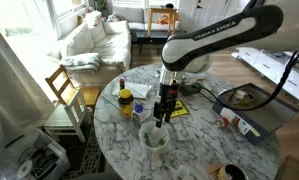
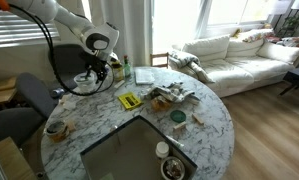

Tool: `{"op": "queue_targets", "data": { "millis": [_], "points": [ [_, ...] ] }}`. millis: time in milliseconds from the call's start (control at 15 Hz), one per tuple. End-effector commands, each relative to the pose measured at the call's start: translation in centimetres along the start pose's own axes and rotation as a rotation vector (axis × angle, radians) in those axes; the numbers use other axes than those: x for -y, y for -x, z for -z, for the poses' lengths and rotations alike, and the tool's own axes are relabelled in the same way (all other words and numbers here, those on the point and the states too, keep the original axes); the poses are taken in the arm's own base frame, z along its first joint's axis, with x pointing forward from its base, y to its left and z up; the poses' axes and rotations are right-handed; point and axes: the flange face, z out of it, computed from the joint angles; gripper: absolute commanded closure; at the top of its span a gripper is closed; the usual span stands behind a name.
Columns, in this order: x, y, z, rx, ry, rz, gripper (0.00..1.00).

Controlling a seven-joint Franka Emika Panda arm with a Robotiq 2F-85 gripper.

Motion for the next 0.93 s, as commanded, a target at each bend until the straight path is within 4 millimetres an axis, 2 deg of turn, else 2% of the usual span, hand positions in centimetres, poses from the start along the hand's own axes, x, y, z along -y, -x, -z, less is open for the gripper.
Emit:
{"op": "queue_targets", "data": {
  "millis": [0, 400, 667, 867],
  "points": [
    [-0.2, 0.5, -1.1, 0.011, -0.008, 0.011, 0.55],
    [-0.5, 0.6, -1.5, 0.046, 0.019, 0.02, 0.99],
    [-0.7, 0.9, 0.0, 0.043, 0.041, 0.011, 0.99],
    [-0.3, 2.2, 2.6, 0.06, 0.039, 0.026, 0.99]
  ]
}}
